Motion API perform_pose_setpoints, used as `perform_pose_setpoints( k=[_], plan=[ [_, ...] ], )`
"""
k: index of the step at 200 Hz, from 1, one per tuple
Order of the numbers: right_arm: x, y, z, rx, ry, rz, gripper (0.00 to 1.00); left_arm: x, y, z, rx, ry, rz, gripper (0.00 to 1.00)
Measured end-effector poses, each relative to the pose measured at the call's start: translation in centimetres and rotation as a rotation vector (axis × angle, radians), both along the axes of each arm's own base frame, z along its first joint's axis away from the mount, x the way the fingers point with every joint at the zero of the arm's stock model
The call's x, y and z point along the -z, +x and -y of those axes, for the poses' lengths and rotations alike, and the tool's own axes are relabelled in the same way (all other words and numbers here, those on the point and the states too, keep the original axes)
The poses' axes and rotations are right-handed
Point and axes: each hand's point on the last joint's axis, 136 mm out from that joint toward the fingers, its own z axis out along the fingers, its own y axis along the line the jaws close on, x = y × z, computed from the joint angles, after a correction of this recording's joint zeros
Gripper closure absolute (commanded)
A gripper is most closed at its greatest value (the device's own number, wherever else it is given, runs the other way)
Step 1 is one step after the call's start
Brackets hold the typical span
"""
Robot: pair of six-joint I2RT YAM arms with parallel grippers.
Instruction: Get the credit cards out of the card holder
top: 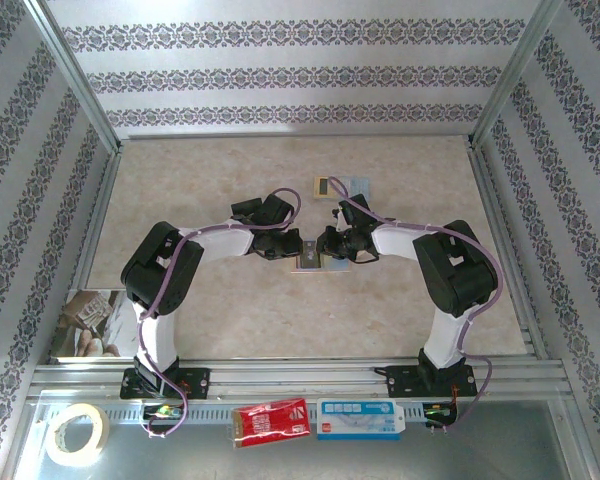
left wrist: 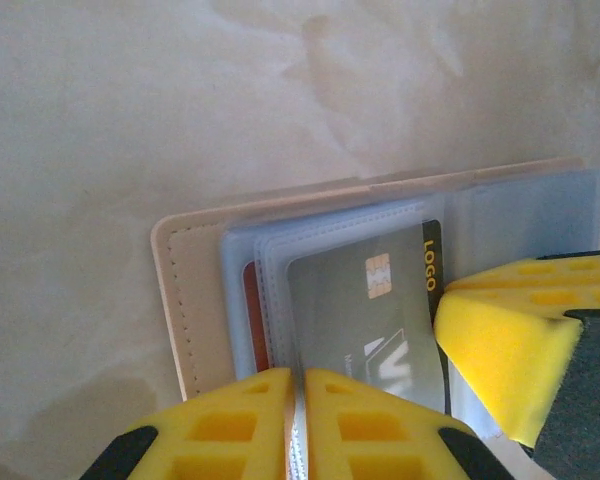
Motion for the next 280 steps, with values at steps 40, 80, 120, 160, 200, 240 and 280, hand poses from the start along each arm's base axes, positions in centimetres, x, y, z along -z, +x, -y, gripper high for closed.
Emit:
perform_pose_setpoints(
  k=[40, 80, 120, 160, 200, 240, 280],
  plan=[
    [-0.1, 0.0, -0.1, -0.004, 0.018, 0.001, 0.84, 0.0, 0.1, -0.1, -0.001, 0.007, 0.006, 0.88],
    [-0.1, -0.2, -0.2, -0.016, 0.052, 0.003, 0.84, 0.0, 0.1, -0.1, -0.001, 0.008, 0.007, 0.88],
    [0.0, -0.2, -0.2, -0.020, 0.076, -0.001, 0.90, 0.0, 0.1, -0.1, 0.001, 0.010, 0.009, 0.88],
    [0.0, 0.0, 0.1, -0.012, 0.083, 0.008, 0.91, 0.1, 0.2, -0.2, 0.001, 0.016, 0.014, 0.86],
    [0.0, -0.1, 1.3, 0.017, 0.067, 0.014, 0.92, -0.1, 0.3, -0.3, 0.008, 0.024, 0.024, 0.84],
    [0.1, 0.1, 1.6, 0.027, 0.061, 0.016, 0.91, -0.6, 0.1, -0.4, 0.020, 0.029, 0.028, 0.83],
    [0.1, 0.1, 1.6, 0.033, 0.064, 0.010, 0.87, -1.8, -0.1, 0.2, 0.039, -0.012, 0.034, 0.82]
  ],
)
